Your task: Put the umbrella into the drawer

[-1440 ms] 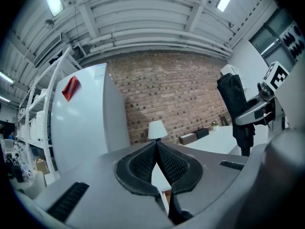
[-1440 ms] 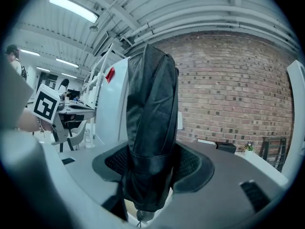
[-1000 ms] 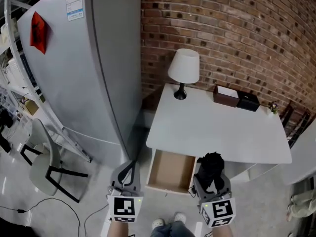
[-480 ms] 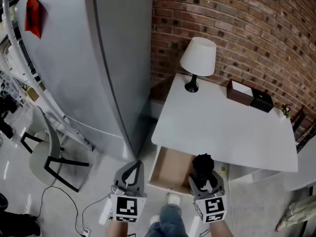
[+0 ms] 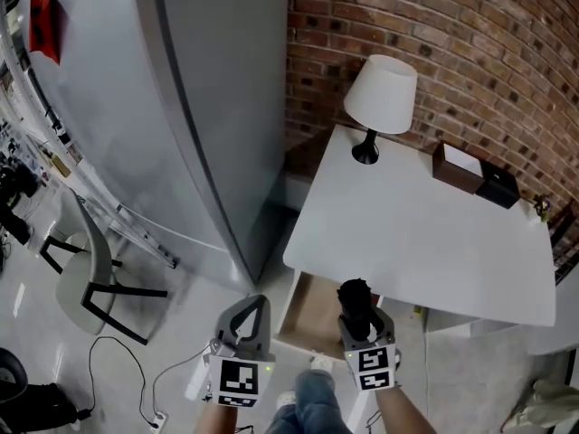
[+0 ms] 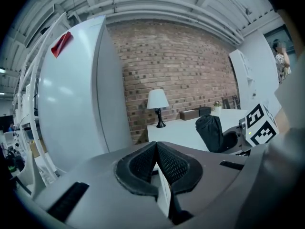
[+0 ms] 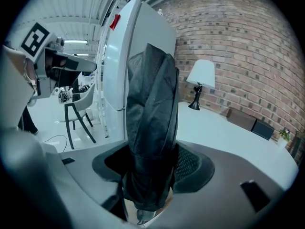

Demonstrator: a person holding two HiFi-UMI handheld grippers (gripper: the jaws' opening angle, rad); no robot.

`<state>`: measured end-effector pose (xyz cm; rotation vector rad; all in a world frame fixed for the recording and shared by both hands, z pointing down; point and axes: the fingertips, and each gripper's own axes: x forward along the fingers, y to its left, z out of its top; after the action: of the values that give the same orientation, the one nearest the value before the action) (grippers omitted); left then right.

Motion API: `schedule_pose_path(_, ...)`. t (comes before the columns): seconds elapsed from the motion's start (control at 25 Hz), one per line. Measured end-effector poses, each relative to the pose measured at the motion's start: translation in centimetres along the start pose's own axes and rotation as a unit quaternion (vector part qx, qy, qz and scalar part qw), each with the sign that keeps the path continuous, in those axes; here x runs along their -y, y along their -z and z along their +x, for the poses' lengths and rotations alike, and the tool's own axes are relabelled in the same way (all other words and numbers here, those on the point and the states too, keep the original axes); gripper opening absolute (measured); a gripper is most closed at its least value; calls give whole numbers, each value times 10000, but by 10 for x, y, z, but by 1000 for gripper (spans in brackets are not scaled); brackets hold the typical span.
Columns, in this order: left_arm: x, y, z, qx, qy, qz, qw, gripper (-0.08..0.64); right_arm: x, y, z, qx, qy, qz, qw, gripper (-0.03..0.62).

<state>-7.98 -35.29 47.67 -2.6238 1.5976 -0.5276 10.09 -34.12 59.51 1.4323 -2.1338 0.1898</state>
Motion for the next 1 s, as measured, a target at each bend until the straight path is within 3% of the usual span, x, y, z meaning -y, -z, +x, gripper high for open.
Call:
schedule_pose_path(0.32, -4, 13, 22, -223, -29, -26, 9997, 2, -15, 40, 55, -731, -486, -321, 9956, 245)
schedule_pose_path(0.48, -5, 19, 32, -333, -39, -31, 9994, 1, -23, 64, 72, -1172, -733, -595, 9886, 245)
schedule_pose_path(1.0, -3, 50, 52, -674, -39, -84, 9977, 2, -42, 120, 124, -2107, -1171, -831, 9669, 249)
